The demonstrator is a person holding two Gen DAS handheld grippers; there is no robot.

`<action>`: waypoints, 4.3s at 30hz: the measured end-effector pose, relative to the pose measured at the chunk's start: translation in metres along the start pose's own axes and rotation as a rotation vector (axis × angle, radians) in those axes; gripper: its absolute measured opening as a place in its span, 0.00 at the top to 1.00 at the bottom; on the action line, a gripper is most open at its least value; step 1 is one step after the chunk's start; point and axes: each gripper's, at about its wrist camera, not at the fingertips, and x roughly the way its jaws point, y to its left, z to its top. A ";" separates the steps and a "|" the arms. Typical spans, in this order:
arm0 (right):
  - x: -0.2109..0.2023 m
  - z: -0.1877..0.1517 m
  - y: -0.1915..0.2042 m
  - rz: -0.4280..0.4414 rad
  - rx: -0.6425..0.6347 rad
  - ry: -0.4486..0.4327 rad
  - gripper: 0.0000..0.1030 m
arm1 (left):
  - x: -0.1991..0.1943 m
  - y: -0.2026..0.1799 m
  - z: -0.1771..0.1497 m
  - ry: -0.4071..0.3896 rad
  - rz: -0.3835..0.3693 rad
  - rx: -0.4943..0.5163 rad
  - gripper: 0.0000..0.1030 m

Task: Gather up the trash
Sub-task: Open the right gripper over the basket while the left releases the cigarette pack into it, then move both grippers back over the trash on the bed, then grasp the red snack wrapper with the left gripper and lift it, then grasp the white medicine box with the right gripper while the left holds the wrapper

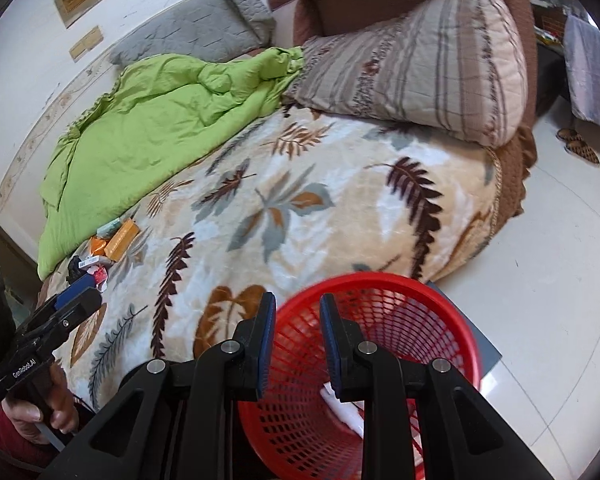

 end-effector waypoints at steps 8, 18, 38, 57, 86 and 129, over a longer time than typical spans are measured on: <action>0.024 0.010 0.061 0.075 -0.101 -0.052 0.68 | -0.036 0.071 -0.011 -0.036 0.142 -0.116 0.28; 0.089 0.012 0.174 0.205 -0.259 0.080 0.62 | -0.072 0.139 -0.047 -0.028 0.317 -0.268 0.28; 0.149 -0.020 0.249 0.243 -0.395 0.122 0.62 | -0.038 0.317 -0.041 0.019 0.359 -0.693 0.28; 0.148 -0.013 0.236 0.324 -0.309 0.121 0.62 | 0.034 0.255 -0.041 0.182 0.056 -0.538 0.66; 0.147 -0.011 0.230 0.345 -0.273 0.107 0.62 | 0.101 0.240 -0.011 0.268 0.021 -0.372 0.74; 0.355 0.014 0.484 0.424 -0.983 0.423 0.46 | -0.079 0.326 -0.110 -0.104 0.651 -0.840 0.93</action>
